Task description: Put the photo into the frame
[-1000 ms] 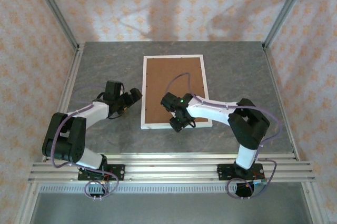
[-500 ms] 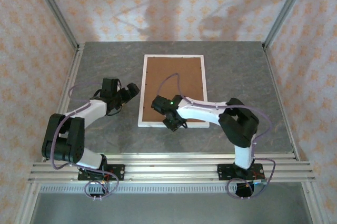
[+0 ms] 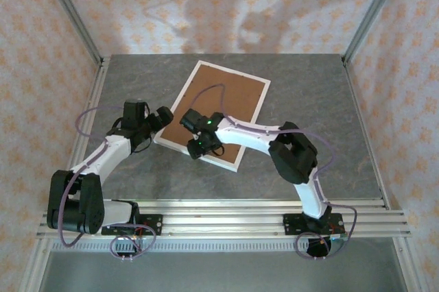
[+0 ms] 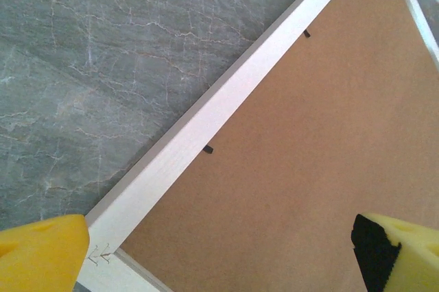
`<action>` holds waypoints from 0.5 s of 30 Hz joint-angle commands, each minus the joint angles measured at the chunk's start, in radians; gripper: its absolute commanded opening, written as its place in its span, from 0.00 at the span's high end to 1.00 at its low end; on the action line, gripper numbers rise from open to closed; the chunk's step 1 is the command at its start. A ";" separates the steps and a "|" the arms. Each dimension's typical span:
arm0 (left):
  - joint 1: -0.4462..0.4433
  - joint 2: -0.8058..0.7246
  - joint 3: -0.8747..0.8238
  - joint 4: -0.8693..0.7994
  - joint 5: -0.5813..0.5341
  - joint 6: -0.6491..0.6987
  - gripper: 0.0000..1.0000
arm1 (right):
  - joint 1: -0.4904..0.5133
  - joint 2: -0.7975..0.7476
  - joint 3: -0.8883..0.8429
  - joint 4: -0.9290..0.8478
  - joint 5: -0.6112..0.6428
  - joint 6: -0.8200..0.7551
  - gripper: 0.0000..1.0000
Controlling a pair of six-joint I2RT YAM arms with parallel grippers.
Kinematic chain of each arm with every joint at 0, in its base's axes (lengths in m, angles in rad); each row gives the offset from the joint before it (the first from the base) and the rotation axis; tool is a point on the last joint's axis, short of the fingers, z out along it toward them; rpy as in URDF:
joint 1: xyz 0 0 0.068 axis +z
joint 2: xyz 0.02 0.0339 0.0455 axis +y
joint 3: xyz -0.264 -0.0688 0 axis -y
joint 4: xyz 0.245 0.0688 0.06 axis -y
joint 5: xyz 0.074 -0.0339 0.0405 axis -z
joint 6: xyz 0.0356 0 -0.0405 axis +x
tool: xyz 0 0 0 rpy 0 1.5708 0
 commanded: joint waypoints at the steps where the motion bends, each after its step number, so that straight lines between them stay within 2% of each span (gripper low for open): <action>1: -0.012 -0.029 -0.048 0.019 0.004 -0.055 0.00 | -0.121 -0.134 -0.059 -0.042 0.104 0.061 0.38; 5: -0.108 -0.072 -0.109 0.061 -0.050 -0.124 0.00 | -0.250 -0.227 -0.162 -0.025 0.203 0.176 0.28; 8: -0.202 -0.104 -0.136 0.055 -0.128 -0.162 0.00 | -0.348 -0.278 -0.240 0.034 0.216 0.269 0.24; 11: -0.253 -0.124 -0.165 0.053 -0.164 -0.206 0.00 | -0.422 -0.269 -0.261 0.079 0.191 0.326 0.23; 15: -0.294 -0.140 -0.209 0.071 -0.186 -0.239 0.00 | -0.455 -0.211 -0.241 0.136 0.166 0.367 0.25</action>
